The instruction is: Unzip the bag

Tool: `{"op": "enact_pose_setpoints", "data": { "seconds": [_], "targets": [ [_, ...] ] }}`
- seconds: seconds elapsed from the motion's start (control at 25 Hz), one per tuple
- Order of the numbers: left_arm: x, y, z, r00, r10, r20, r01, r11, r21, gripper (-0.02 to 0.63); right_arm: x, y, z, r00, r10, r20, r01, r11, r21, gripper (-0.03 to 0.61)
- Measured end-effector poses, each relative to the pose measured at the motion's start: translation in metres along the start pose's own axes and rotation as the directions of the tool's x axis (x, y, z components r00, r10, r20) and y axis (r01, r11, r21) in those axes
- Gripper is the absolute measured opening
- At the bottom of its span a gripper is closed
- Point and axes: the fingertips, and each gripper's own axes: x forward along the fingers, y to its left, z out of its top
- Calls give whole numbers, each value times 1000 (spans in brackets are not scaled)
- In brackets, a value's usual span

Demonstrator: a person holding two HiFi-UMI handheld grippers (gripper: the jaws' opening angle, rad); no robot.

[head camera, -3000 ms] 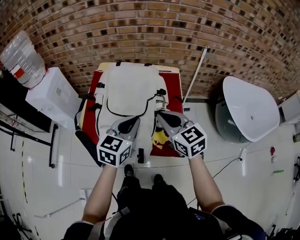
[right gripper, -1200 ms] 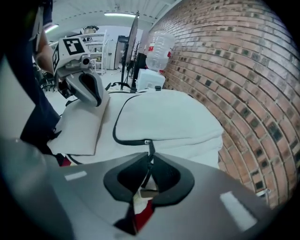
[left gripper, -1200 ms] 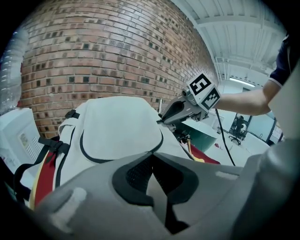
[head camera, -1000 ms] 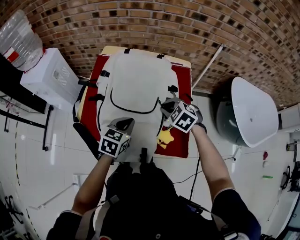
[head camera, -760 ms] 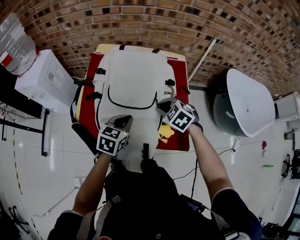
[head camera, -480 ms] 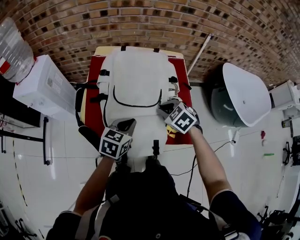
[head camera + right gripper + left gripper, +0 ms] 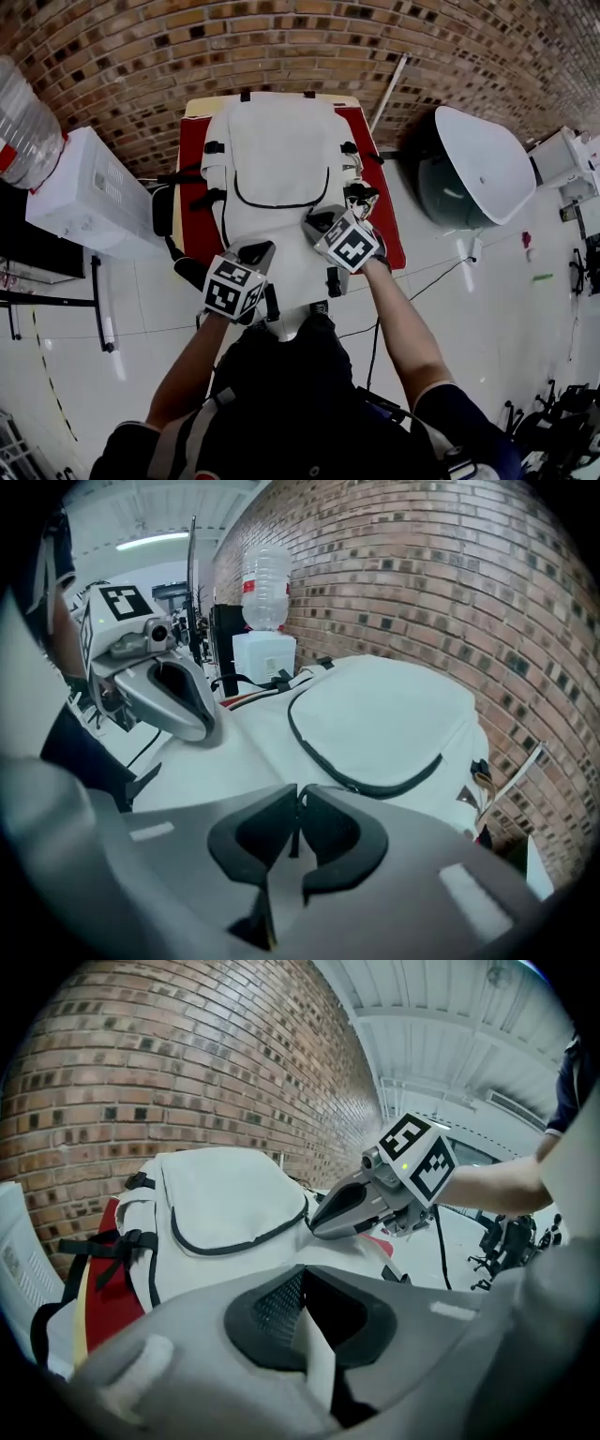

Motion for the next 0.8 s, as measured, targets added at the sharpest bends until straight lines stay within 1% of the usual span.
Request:
{"op": "enact_pose_setpoints", "data": {
  "seconds": [0.16, 0.4, 0.56, 0.8],
  "targets": [
    [-6, 7, -8, 1000, -6, -21, 6, 1000, 7, 2, 12, 17, 16, 999, 32, -5, -32, 999, -17, 35],
    [-15, 16, -21, 999, -25, -27, 25, 1000, -9, 2, 33, 37, 44, 997, 76, 1, -76, 996, -48, 35],
    [-21, 19, -33, 999, -33, -31, 32, 999, -30, 2, 46, 51, 62, 993, 122, 1, -121, 990, -75, 35],
    [-29, 23, -43, 999, -34, -36, 32, 998, -50, 2, 67, 65, 97, 985, 167, 37, -163, 982, -91, 34]
  ]
}}
